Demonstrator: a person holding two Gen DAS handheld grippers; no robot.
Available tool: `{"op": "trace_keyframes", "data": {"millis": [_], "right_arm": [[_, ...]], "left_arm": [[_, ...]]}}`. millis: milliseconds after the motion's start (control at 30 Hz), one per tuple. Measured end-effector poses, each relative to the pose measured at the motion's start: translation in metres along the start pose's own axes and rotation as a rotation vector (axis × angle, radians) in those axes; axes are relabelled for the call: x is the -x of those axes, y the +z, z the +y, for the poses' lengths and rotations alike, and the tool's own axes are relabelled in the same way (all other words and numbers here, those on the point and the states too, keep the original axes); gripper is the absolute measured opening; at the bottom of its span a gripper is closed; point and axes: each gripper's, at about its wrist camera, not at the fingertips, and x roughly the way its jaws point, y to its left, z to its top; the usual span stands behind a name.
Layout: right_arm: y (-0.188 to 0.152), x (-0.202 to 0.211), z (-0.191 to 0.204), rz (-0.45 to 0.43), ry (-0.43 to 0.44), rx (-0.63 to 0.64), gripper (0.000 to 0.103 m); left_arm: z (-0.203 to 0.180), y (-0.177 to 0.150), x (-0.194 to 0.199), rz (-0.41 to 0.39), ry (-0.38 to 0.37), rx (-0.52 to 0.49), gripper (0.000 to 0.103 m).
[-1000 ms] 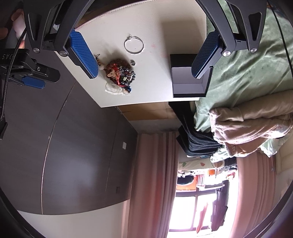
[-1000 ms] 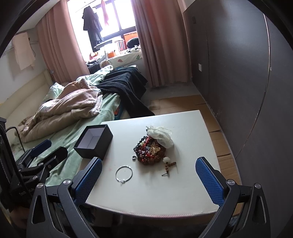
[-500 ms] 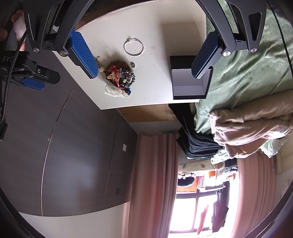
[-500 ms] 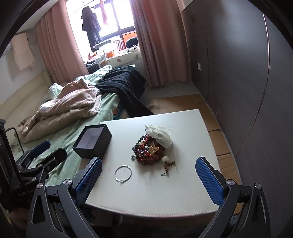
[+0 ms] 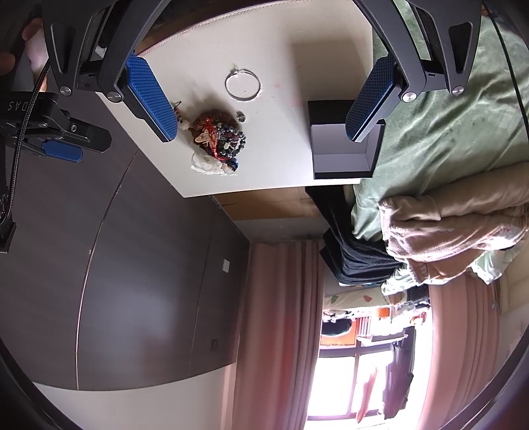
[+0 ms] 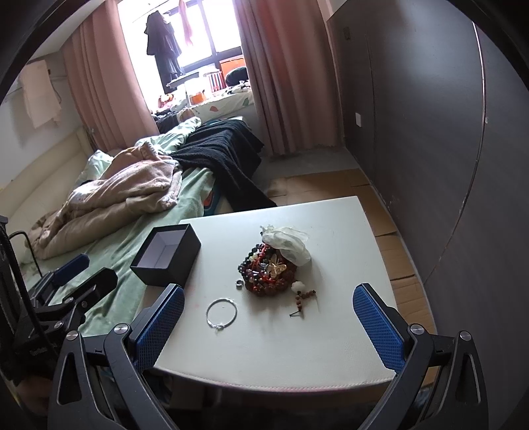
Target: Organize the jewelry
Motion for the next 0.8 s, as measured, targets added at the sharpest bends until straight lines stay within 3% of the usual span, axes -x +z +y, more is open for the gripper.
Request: {"op": "trace_keyframes", "data": {"millis": [500, 800], "right_arm": [[0.001, -0.004, -0.008, -0.002, -0.007, -0.018, 0.103], [0.006, -0.013, -0.017, 0.011, -0.034, -0.051, 0.103]], "left_arm": [[0.000, 0.000, -0.005, 0.011, 0.012, -0.011, 0.102], [0.009, -0.003, -0.038, 0.091, -0.022, 0.004, 0.102]]}}
